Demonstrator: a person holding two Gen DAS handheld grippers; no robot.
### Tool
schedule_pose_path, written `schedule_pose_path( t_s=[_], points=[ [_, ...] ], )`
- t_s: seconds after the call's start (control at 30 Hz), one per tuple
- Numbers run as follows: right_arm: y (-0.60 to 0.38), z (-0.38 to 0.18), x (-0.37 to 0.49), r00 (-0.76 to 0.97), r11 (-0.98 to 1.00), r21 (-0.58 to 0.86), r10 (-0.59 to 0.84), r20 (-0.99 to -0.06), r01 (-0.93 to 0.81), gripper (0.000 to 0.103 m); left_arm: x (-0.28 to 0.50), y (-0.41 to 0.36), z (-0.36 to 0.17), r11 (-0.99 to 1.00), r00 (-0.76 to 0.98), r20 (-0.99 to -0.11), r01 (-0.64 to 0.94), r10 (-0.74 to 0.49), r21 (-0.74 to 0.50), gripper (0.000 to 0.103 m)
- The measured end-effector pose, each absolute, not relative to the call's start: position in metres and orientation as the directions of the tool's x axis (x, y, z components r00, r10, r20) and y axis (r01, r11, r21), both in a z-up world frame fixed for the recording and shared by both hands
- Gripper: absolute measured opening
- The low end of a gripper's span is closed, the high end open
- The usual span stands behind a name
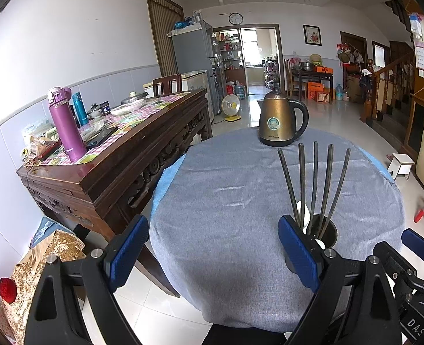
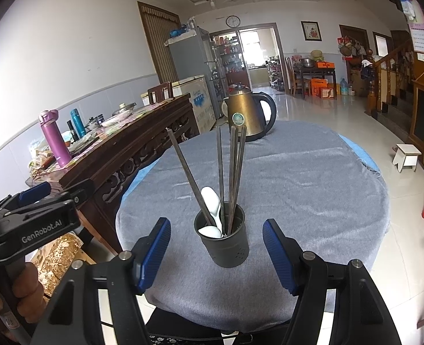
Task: Organize utensils
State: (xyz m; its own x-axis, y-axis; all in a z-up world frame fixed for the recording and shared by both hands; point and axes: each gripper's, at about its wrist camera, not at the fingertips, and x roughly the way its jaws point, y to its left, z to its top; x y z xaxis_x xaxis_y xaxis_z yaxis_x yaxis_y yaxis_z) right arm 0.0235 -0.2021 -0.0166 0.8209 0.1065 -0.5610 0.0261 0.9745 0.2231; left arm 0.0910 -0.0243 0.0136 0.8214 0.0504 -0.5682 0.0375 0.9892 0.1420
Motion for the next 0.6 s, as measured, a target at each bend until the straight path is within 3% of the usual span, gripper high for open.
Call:
schedule_pose_path(
  t_s=[0.6],
  points=[
    [-0.2006, -0.0190, 0.0255, 0.816, 0.976, 0.218, 0.107, -0.568, 0.024, 0.071, 0.0915, -0.0258, 0.0117, 0.989, 0.818, -0.573, 0.040, 0.050, 0.143, 0.092]
  ],
)
